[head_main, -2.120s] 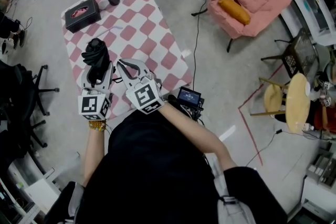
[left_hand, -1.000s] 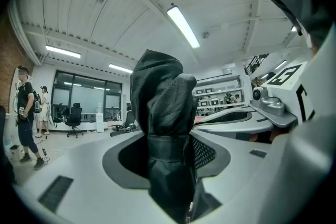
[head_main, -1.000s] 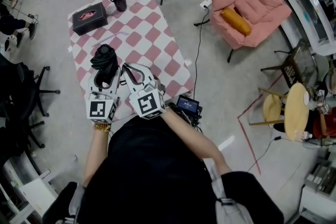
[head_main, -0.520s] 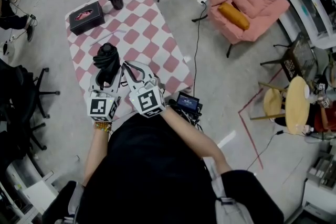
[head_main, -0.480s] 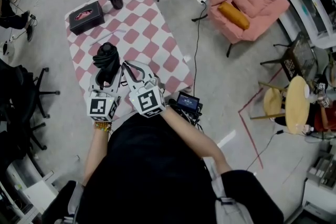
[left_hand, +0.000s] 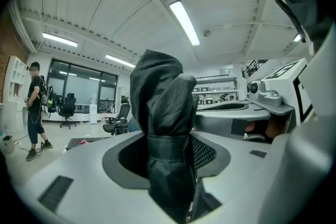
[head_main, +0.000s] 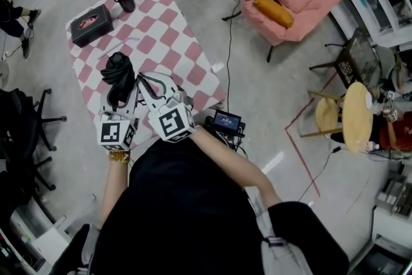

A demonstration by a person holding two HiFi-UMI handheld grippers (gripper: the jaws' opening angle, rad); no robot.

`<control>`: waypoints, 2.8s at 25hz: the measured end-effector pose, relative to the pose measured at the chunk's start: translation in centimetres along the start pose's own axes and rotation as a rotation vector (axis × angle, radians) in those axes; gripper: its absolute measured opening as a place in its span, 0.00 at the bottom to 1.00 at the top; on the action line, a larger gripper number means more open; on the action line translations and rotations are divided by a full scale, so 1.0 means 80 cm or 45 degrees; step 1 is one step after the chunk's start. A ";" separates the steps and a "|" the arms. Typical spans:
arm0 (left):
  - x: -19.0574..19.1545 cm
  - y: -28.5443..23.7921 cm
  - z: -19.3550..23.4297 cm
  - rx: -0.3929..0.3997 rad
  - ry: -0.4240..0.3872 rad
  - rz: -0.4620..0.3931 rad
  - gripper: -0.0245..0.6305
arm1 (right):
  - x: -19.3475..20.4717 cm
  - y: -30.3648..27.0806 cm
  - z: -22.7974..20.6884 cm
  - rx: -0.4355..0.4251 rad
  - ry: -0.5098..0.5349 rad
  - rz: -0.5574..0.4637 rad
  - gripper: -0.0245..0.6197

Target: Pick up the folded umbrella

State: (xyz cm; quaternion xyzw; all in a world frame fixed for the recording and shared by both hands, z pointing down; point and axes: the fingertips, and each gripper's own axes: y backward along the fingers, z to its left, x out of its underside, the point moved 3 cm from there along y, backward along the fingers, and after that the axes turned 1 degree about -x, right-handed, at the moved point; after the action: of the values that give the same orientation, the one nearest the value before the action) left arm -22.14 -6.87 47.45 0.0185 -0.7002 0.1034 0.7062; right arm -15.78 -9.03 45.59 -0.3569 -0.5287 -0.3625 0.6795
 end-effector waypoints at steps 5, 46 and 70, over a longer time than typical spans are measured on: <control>-0.007 -0.009 -0.016 -0.014 0.008 0.011 0.36 | -0.005 0.010 -0.019 -0.019 0.017 -0.009 0.07; -0.012 -0.019 -0.076 -0.459 0.058 0.079 0.36 | 0.012 0.034 -0.089 -0.372 -0.019 -0.074 0.06; 0.006 -0.014 -0.068 -0.528 0.097 0.110 0.36 | 0.025 0.016 -0.085 -0.444 -0.025 -0.049 0.06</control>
State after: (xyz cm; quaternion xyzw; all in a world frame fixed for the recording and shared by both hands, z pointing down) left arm -16.60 -7.01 47.99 -0.1611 -0.6795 -0.0119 0.7157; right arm -11.21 -14.51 46.15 -0.4628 -0.4712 -0.4581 0.5950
